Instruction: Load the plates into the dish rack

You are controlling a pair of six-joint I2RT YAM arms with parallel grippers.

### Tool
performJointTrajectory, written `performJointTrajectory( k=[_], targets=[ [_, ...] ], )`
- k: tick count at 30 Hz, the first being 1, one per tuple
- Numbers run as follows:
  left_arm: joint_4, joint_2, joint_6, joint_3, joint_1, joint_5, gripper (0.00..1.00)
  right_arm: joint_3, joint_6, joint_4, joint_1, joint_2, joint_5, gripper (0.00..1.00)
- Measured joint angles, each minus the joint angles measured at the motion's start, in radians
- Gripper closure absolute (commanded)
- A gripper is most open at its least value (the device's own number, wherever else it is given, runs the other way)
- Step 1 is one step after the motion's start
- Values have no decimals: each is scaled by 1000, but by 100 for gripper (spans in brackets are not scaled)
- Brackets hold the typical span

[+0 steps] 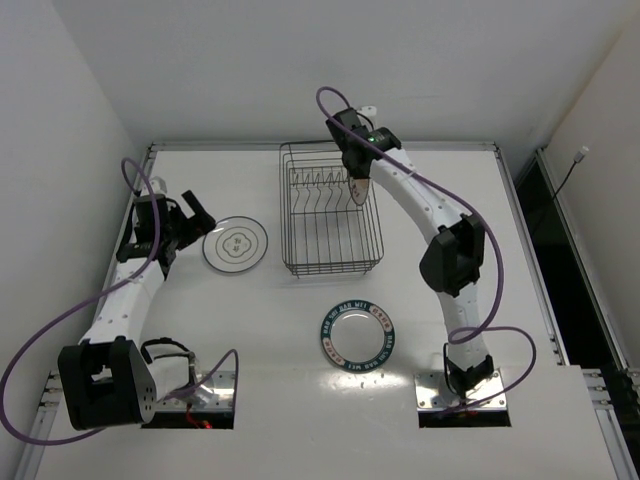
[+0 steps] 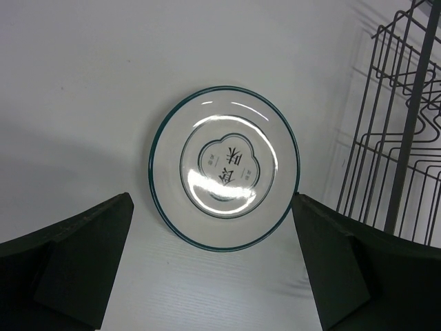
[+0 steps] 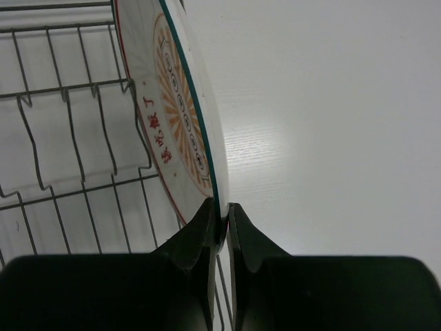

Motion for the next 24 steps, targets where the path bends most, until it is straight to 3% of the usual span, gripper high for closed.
performJointTrajectory(
  k=[5, 10, 17, 24],
  targets=[
    [-1, 2, 0, 0, 0, 5, 0, -34, 1, 10, 32, 0, 2, 92],
    [0, 16, 2, 0, 0, 24, 0, -46, 1, 9, 23, -13, -53, 91],
    [-7, 95, 10, 18, 0, 66, 0, -64, -9, -34, 7, -104, -175, 68],
    [-15, 146, 23, 25, 0, 91, 0, -66, -19, -68, -35, -223, -254, 66]
  ],
)
